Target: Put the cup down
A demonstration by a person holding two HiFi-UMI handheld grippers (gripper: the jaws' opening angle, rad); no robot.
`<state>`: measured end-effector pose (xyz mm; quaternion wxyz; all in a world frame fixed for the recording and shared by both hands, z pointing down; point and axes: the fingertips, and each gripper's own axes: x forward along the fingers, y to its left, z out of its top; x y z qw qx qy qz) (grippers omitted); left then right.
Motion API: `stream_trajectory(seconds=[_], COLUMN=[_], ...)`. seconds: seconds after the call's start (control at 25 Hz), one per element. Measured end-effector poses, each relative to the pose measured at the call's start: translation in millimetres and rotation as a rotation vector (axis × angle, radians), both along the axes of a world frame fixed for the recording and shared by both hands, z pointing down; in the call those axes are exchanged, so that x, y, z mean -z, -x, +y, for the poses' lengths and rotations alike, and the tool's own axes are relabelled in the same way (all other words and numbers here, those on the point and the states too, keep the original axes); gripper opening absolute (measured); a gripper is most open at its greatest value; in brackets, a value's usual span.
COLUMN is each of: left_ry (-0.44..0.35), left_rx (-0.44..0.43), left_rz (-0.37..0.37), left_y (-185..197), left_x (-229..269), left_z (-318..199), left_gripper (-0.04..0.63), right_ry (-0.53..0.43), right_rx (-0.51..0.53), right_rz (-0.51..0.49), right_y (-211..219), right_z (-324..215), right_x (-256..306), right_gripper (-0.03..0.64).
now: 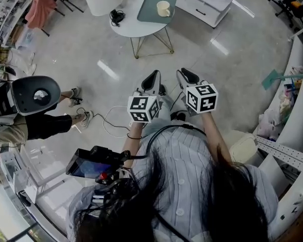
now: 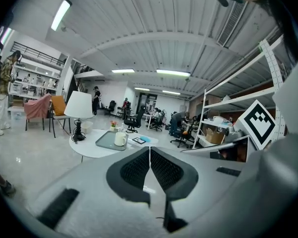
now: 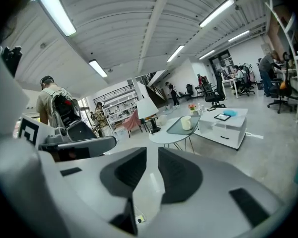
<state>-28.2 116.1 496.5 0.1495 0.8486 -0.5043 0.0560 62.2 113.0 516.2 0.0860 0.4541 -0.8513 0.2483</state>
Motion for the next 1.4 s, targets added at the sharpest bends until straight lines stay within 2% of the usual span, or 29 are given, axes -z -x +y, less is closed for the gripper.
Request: stream_trajectory(seconds=[0.4,1.4], left_ry=[-0.001,-0.004], left_rx=[0.038,0.031], left_rz=[-0.006,-0.019], left_y=[12,13], left_x=[-1,-1], left_z=[24,26], left_gripper=[0.018,0.018], right_ry=[-0.013,-0.037], right_rx=[0.065,0.125], right_rz=[0.009,0.048], right_y=[18,29], right_z=[24,35], right_x=[1,7], right_gripper=[0.064,0.043])
